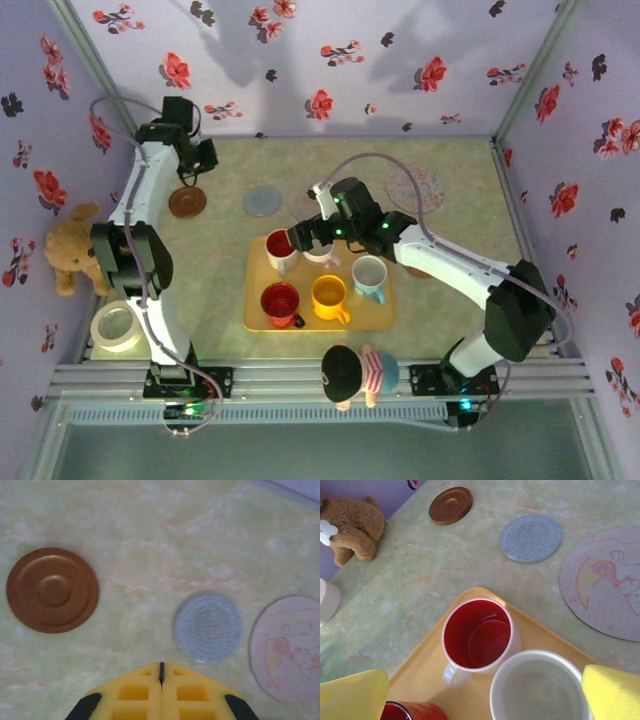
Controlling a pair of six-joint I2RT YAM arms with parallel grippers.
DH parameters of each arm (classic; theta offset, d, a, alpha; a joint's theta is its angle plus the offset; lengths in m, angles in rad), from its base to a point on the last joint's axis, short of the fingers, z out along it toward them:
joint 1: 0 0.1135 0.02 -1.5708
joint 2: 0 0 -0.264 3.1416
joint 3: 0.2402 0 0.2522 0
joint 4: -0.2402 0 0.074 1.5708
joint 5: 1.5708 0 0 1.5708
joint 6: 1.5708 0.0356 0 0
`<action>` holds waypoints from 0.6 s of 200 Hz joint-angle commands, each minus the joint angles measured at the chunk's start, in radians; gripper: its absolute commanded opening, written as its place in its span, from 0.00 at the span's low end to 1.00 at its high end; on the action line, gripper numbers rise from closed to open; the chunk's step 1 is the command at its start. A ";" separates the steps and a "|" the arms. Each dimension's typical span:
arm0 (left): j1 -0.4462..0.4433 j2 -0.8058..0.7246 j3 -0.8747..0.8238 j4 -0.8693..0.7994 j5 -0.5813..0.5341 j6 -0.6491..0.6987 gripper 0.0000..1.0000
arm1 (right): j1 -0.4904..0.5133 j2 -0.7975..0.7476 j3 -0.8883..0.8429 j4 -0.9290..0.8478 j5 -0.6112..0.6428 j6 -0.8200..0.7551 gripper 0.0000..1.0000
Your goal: Place the cup by the coaster
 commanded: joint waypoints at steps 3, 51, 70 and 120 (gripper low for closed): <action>0.050 -0.024 -0.059 0.041 -0.026 0.034 0.00 | -0.002 0.032 0.048 0.027 -0.040 0.000 1.00; 0.151 0.033 -0.148 0.080 -0.054 0.032 0.00 | 0.002 0.074 0.097 -0.013 -0.017 0.004 1.00; 0.175 0.072 -0.169 0.103 -0.056 0.025 0.00 | 0.003 0.078 0.100 -0.010 -0.012 0.006 1.00; 0.200 0.206 -0.091 0.137 -0.054 0.050 0.00 | 0.002 0.092 0.113 -0.019 0.001 0.009 1.00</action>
